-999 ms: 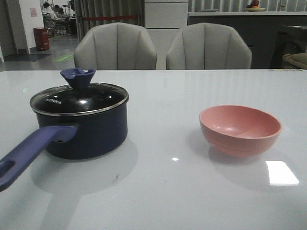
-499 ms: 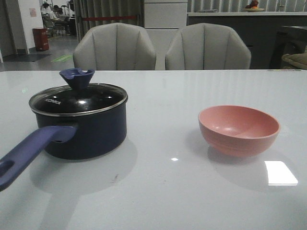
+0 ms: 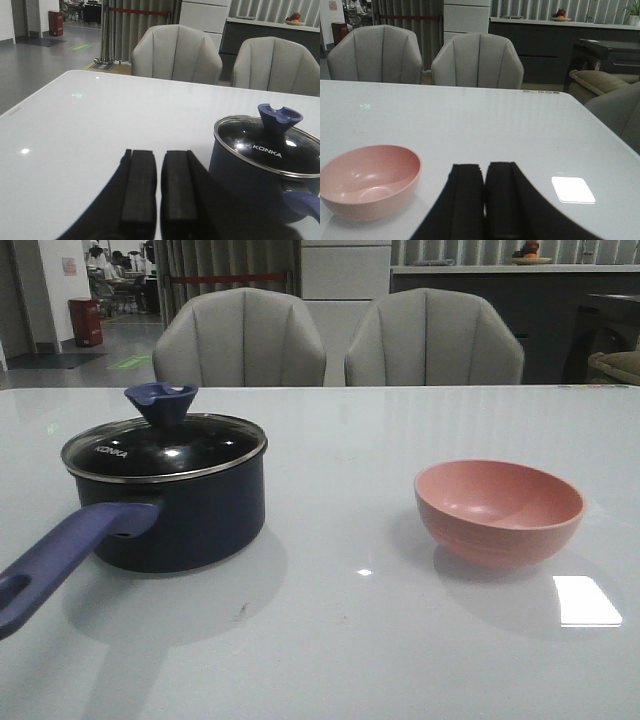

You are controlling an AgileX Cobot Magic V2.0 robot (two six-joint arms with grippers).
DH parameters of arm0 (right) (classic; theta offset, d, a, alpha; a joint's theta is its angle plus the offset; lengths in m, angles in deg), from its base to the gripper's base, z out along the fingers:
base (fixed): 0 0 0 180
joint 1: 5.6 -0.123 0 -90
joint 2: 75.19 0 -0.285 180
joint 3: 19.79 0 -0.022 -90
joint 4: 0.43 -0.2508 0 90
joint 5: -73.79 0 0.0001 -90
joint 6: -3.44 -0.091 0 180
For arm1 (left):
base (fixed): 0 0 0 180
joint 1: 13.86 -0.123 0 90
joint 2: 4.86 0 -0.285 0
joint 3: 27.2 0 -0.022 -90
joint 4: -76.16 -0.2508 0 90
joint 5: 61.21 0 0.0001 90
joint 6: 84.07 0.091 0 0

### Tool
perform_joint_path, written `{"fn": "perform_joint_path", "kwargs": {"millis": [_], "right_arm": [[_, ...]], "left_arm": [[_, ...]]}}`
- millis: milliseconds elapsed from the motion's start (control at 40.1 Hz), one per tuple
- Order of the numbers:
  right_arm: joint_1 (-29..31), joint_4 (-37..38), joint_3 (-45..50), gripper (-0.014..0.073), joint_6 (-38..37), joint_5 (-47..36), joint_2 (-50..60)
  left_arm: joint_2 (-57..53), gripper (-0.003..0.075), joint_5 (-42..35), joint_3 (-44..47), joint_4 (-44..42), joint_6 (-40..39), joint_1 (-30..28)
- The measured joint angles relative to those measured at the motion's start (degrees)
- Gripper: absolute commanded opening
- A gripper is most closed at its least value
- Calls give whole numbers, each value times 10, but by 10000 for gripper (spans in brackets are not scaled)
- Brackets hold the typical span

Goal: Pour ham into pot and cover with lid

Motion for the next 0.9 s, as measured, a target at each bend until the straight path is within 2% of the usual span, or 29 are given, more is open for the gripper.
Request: {"fn": "perform_joint_path", "kwargs": {"millis": [899], "right_arm": [[-1, 0, 0, 161, 11, 0, 0]], "left_arm": [[0, 132, 0, 0, 0, 0, 0]]}}
